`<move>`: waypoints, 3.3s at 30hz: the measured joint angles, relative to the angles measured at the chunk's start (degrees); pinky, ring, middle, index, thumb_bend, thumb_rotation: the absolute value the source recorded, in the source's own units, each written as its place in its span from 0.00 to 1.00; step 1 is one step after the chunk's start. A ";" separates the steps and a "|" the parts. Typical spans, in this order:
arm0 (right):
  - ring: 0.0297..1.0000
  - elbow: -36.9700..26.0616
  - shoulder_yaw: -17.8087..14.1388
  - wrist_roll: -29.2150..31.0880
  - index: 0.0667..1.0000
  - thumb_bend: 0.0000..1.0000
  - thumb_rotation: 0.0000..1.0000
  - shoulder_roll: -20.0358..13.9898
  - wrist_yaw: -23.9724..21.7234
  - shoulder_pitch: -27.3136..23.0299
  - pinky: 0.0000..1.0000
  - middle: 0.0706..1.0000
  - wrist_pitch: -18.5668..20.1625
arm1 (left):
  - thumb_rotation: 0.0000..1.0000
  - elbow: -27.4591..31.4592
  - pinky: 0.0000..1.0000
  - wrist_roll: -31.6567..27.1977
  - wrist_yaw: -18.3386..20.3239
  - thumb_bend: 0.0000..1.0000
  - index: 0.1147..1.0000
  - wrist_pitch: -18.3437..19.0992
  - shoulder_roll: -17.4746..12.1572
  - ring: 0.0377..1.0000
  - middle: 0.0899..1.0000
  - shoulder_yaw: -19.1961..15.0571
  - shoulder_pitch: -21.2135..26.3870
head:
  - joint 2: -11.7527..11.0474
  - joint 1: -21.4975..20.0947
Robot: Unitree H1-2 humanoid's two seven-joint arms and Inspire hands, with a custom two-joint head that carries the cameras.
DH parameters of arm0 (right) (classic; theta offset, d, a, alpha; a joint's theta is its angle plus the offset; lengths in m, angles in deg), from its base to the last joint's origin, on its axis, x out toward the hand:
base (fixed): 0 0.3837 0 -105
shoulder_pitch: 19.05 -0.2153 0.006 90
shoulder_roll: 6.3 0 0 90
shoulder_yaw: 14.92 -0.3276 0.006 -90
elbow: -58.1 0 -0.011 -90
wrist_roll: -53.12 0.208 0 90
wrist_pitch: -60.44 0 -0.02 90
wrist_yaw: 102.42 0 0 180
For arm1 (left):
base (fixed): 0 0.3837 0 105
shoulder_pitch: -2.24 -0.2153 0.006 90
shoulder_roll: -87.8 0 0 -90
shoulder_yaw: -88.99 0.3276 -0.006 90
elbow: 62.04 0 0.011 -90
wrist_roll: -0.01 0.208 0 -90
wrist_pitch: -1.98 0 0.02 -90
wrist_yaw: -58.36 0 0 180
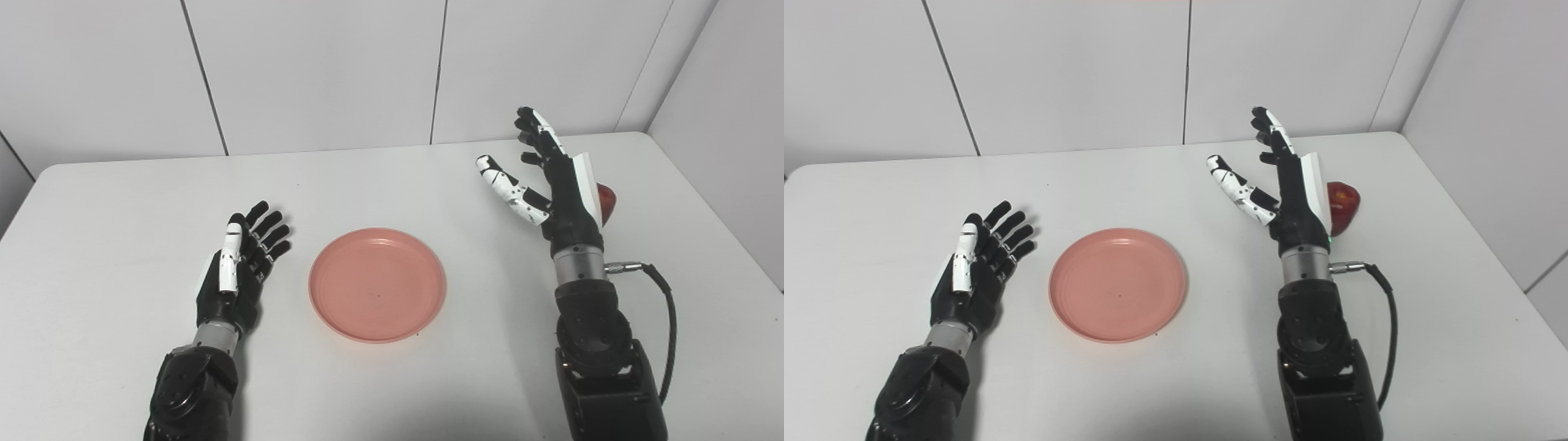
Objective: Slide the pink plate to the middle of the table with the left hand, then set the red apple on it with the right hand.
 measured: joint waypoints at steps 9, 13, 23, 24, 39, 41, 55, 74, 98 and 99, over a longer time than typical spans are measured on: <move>0.86 -1.35 -0.75 -6.64 0.91 0.91 0.36 -3.95 -1.51 -1.97 0.80 0.87 1.84 | 1.00 -2.13 0.87 -1.50 1.81 0.41 0.85 -2.59 -1.05 0.86 0.86 -0.75 0.23 | -1.05 -2.89; 0.86 -1.76 -2.27 -10.14 0.93 0.93 0.39 -4.98 -3.40 -1.99 0.77 0.89 4.05 | 1.00 -3.51 0.87 -2.36 2.62 0.41 0.85 -4.03 -1.46 0.85 0.86 -1.26 0.57 | -1.41 -3.95; 0.88 -0.86 -5.97 -12.78 0.96 0.97 0.43 -8.82 -4.29 -2.05 0.77 0.92 4.27 | 1.00 -4.82 0.88 -3.63 3.62 0.40 0.85 -5.23 -1.89 0.86 0.87 -1.84 0.99 | -1.67 -4.75; 0.89 -0.82 -6.18 -13.22 0.96 0.97 0.43 -9.18 -4.29 -2.04 0.77 0.93 4.28 | 1.00 -4.83 0.88 -3.65 3.64 0.40 0.85 -5.23 -1.91 0.86 0.87 -1.87 0.99 | -1.67 -4.75; 0.90 3.75 -9.75 -13.44 0.97 1.00 0.45 -11.95 -3.44 -0.31 0.78 0.95 4.21 | 1.00 -5.74 0.88 -4.61 4.63 0.40 0.85 -6.39 -2.09 0.86 0.87 -2.46 1.00 | -2.02 -5.80; 0.90 4.50 -9.77 -13.49 0.97 1.00 0.48 -12.26 -3.39 -0.04 0.78 0.95 4.22 | 1.00 -5.78 0.88 -4.80 4.65 0.40 0.85 -6.42 -2.20 0.86 0.87 -2.60 0.99 | -1.85 -5.80; 0.89 12.15 -9.64 -13.37 0.97 1.00 0.51 -13.74 -3.23 0.10 0.78 0.94 4.22 | 1.00 -5.69 0.87 -4.81 4.62 0.40 0.85 -6.46 -2.49 0.86 0.87 -2.51 0.93 | -1.67 -5.27; 0.85 18.52 -7.15 -11.73 0.93 1.00 0.48 -14.60 -3.37 -1.69 0.72 0.91 4.23 | 1.00 -5.09 0.88 -4.75 4.40 0.40 0.85 -6.45 -2.55 0.86 0.87 -2.36 0.51 | -1.06 -5.18; 0.85 26.65 -4.89 -9.41 0.91 1.00 0.39 -16.56 -2.08 -4.15 0.73 0.89 3.89 | 1.00 -3.61 0.88 -4.82 3.49 0.41 0.85 -5.38 -2.57 0.86 0.87 -1.76 -0.13 | -0.70 -4.83; 0.85 27.10 -4.84 -9.30 0.91 1.00 0.39 -16.65 -1.85 -4.20 0.73 0.89 3.87 | 1.00 -3.61 0.88 -4.83 3.49 0.41 0.85 -5.37 -2.57 0.86 0.87 -1.75 -0.13 | -0.70 -4.83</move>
